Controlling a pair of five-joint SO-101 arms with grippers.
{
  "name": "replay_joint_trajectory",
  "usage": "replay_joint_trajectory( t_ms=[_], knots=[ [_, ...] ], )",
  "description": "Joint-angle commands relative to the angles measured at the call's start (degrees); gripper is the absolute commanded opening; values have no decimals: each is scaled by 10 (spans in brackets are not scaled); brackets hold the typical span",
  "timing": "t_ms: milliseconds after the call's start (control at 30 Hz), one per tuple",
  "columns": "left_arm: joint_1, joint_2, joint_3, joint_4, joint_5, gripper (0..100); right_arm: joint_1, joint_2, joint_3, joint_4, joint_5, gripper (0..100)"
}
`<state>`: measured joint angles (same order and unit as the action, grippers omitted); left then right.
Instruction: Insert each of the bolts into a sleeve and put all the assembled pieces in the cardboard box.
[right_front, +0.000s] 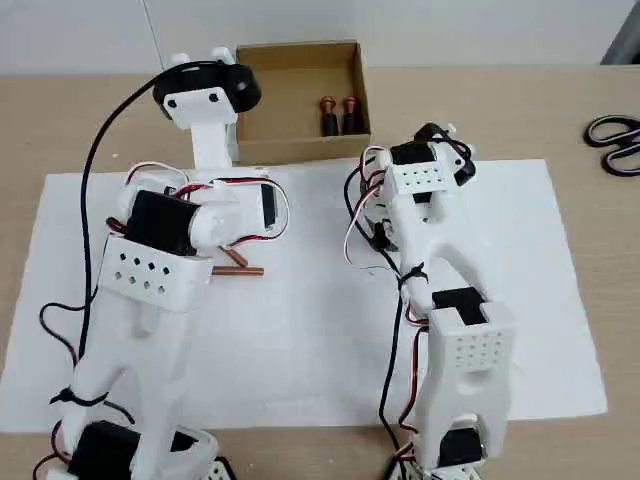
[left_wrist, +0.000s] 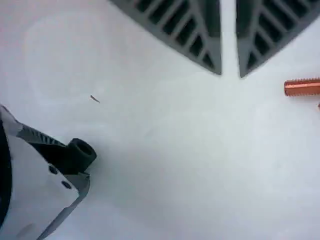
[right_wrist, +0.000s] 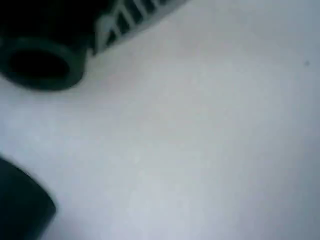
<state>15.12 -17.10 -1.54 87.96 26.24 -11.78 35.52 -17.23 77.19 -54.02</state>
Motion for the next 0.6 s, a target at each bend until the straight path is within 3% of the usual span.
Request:
replay_joint_trajectory(
  t_ms=[0, 100, 400, 567],
  knots=[
    [4, -19, -24, 4, 2, 8, 1, 38, 5, -6, 1, 88],
    [4, -19, -24, 4, 2, 8, 3, 38, 4, -7, 1, 0],
    [4, -19, -24, 4, 2, 8, 0, 8, 0, -4, 1, 2],
    [4, -20, -24, 4, 2, 7, -1, -78, -2, 25, 9, 2]
  ],
)
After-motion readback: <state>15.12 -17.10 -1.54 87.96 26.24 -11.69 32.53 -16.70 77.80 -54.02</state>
